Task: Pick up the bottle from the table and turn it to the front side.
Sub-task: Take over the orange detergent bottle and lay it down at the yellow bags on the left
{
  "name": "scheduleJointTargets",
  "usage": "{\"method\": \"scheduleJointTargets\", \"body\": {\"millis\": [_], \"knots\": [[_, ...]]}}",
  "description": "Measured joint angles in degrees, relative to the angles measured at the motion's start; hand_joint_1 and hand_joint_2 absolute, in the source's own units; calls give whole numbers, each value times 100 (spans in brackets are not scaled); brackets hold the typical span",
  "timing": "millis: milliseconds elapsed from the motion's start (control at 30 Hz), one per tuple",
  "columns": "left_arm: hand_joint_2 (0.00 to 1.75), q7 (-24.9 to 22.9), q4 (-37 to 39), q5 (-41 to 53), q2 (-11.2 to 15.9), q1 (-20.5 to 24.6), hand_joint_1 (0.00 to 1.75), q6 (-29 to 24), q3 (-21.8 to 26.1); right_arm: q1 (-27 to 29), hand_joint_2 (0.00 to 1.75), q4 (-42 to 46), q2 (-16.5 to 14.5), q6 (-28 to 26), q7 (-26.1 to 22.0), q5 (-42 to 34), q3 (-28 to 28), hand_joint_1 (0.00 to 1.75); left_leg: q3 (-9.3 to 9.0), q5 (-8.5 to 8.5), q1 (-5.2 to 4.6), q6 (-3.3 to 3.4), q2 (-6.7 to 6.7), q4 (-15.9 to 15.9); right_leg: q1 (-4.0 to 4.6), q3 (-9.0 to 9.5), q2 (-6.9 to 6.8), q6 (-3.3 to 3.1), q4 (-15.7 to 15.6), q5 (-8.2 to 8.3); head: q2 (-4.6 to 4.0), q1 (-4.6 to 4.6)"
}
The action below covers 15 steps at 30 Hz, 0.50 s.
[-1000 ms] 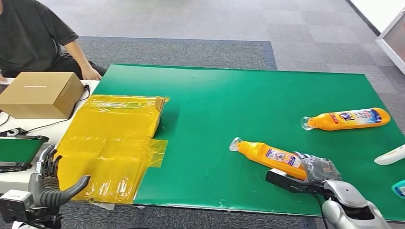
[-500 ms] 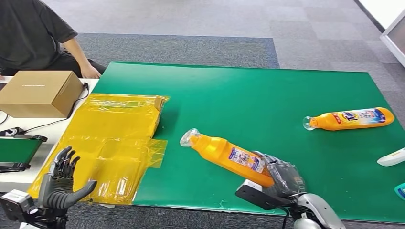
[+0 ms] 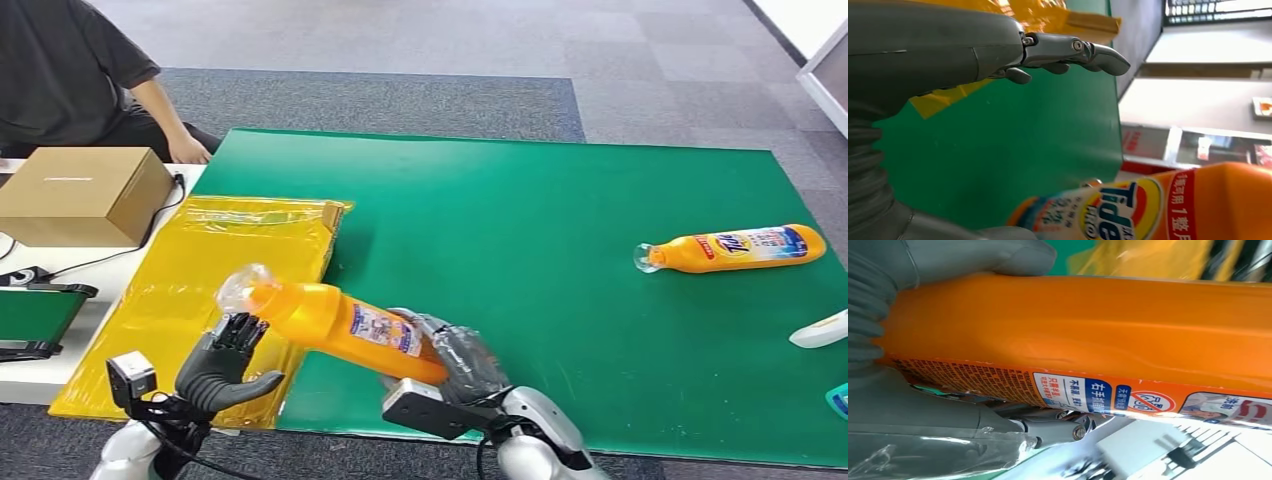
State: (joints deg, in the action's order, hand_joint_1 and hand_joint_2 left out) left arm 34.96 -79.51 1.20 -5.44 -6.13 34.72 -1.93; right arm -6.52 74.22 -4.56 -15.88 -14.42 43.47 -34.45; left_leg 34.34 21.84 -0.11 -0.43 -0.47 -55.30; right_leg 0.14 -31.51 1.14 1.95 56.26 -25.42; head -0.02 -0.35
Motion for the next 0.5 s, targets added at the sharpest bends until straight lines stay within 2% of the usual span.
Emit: {"method": "scheduleJointTargets", "body": {"millis": [200,500], "knots": [[175,266,231,-402,291,229,0,559,-494,-236,175,-475,-51,198,-260,-475,-646,175,7,1,0,0,0,0,-1,-9,0,0,-1,-1,1,0],[175,278,334,-650,499,326,0,908,-662,-425,175,-868,-50,363,-397,-597,-974,175,9,1,0,-1,1,0,0,-16,1,-1,-1,0,2,-1]]}}
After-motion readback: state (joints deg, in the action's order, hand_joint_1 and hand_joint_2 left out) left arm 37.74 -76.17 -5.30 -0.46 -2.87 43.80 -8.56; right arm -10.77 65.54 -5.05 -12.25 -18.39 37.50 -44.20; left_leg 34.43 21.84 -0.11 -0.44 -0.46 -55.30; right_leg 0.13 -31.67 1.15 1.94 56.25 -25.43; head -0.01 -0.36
